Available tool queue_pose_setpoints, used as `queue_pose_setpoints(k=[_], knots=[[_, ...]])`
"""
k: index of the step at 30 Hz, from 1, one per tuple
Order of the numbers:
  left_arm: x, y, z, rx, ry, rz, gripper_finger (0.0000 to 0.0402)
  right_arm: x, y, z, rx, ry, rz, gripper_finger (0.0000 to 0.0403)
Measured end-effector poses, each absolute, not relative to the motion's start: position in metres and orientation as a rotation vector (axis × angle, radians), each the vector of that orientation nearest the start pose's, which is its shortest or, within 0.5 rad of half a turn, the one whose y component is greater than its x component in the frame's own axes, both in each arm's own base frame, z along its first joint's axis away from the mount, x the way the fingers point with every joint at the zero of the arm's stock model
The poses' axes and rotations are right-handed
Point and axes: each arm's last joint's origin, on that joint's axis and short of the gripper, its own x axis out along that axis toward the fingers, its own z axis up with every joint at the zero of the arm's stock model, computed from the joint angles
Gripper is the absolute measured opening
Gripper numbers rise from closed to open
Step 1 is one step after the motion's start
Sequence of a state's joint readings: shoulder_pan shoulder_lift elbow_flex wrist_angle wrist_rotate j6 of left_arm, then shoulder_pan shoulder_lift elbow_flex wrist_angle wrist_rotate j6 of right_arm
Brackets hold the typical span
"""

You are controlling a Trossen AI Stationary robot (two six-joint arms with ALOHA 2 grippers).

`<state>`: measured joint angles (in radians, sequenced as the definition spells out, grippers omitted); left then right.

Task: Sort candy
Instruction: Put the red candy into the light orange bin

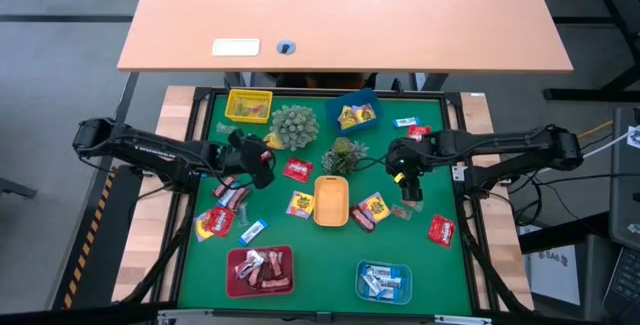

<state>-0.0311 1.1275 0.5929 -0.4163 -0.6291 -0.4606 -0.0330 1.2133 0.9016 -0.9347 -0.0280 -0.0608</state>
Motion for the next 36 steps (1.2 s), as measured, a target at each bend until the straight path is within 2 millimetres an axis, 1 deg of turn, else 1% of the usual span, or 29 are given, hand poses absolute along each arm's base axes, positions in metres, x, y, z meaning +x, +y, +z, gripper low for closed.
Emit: queue_pose_setpoints(k=[4, 7, 14, 18, 24, 30, 36], knots=[[0.197, 0.011, 0.185, -0.090, 0.781, 0.754, 0.0215, 0.210, -0.006, 0.241, -0.015, 1.243, 0.034, 0.0175], [0.191, 0.011, 0.173, -0.103, 0.796, 0.759, 0.0215, 0.210, -0.006, 0.241, -0.015, 1.243, 0.034, 0.0175], [0.182, 0.012, 0.148, -0.116, 0.758, 0.760, 0.0215, 0.210, -0.006, 0.241, -0.015, 1.243, 0.034, 0.0175], [0.177, 0.012, 0.136, -0.065, 0.743, 0.715, 0.0215, 0.210, -0.006, 0.241, -0.014, 1.243, 0.034, 0.0175], [0.178, 0.011, 0.134, 0.014, 0.723, 0.661, 0.0215, 0.212, -0.006, 0.242, -0.015, 1.222, 0.033, 0.0175], [0.178, 0.011, 0.134, 0.022, 0.728, 0.659, 0.0215, 0.212, -0.006, 0.242, -0.016, 1.217, 0.033, 0.0175], [0.182, 0.011, 0.121, 0.051, 0.785, 0.671, 0.0215, 0.213, -0.006, 0.242, -0.016, 1.216, 0.033, 0.0175]])
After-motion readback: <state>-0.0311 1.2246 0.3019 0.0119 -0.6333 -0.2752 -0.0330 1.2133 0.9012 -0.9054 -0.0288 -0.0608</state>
